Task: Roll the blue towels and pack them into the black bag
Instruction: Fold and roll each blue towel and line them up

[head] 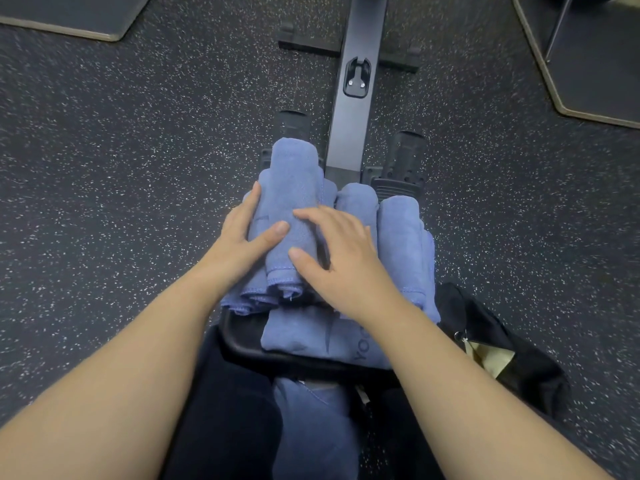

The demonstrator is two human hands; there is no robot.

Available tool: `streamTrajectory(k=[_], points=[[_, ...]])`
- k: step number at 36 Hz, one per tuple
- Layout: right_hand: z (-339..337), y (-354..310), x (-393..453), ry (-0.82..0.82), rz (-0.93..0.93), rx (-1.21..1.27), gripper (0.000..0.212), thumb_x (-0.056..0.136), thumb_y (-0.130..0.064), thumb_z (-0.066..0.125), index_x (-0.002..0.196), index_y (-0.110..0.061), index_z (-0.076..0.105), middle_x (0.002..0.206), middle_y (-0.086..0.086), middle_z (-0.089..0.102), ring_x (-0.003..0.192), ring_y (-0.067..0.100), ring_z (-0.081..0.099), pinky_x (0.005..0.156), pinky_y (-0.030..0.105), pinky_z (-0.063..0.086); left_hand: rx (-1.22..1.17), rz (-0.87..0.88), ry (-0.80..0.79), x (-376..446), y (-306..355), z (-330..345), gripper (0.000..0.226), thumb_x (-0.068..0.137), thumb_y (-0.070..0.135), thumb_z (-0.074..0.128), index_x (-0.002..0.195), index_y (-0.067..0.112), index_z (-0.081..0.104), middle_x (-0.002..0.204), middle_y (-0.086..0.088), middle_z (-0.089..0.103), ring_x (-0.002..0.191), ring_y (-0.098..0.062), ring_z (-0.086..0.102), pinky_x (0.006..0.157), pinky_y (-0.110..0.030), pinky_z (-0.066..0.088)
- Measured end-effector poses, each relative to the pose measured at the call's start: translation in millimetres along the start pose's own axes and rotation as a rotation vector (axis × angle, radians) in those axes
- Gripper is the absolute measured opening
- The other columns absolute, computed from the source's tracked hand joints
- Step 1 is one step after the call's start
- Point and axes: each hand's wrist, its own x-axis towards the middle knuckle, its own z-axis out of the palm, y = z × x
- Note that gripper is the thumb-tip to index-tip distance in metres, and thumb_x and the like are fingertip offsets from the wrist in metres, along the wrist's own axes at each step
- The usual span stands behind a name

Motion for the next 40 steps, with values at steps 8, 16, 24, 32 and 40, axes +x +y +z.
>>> streamTrajectory(k=[8, 16, 24, 32, 40], points=[[0.7, 0.9, -0.6, 0.030, -0.001, 0.008, 0.053, 0.079, -0.059, 0.039, 0.129, -0.042, 0.038, 0.137, -0.017, 0.042, 0.130, 0.010, 0.030, 0.110, 0.056, 0.022, -0.017, 0.030, -0.015, 3.3, 1.7, 5.0, 0.102, 0.057, 0.075, 0.056, 0.148, 0.048, 0.017, 0.153, 0.015, 0.020, 0.139, 0.002, 0.021, 0.118, -0.033, 0.017], [2.0, 0.7, -0.6, 0.051, 0.011, -0.008, 0.058, 0.079, -0.061, 0.035, 0.132, -0.039, 0.037, 0.139, -0.015, 0.042, 0.130, 0.013, 0.031, 0.111, 0.056, 0.021, -0.046, 0.017, -0.004, 6.3, 5.3, 11.8, 0.104, 0.055, 0.075, 0.053, 0.148, 0.046, 0.015, 0.155, 0.011, 0.016, 0.141, -0.002, 0.020, 0.118, -0.033, 0.016], [1.9, 0.0, -3.2, 0.036, 0.019, -0.022, 0.055, 0.078, -0.060, 0.035, 0.130, -0.041, 0.038, 0.137, -0.018, 0.041, 0.129, 0.010, 0.030, 0.112, 0.060, 0.013, -0.007, -0.028, -0.032, 1.4, 2.2, 9.6, 0.111, 0.050, 0.078, 0.048, 0.148, 0.048, 0.006, 0.157, 0.009, 0.011, 0.137, 0.000, 0.017, 0.108, -0.026, 0.015], [-0.9, 1.3, -4.7, -0.006, 0.018, -0.022, 0.054, 0.083, -0.060, 0.035, 0.135, -0.043, 0.034, 0.142, -0.016, 0.038, 0.134, 0.010, 0.025, 0.116, 0.056, 0.003, -0.037, -0.015, -0.003, 2.3, -3.3, 11.6, 0.102, 0.061, 0.079, 0.052, 0.148, 0.047, 0.010, 0.159, 0.014, 0.011, 0.143, -0.001, 0.016, 0.120, -0.038, 0.013], [-1.6, 6.2, -5.9, -0.031, 0.002, -0.009, 0.058, 0.085, -0.063, 0.025, 0.140, -0.048, 0.028, 0.146, -0.015, 0.035, 0.139, 0.006, 0.020, 0.116, 0.055, -0.001, -0.013, 0.094, 0.036, -5.5, 5.7, 14.3, 0.090, 0.068, 0.072, 0.049, 0.146, 0.045, 0.014, 0.159, 0.012, 0.009, 0.144, 0.003, 0.005, 0.120, -0.032, 0.007]])
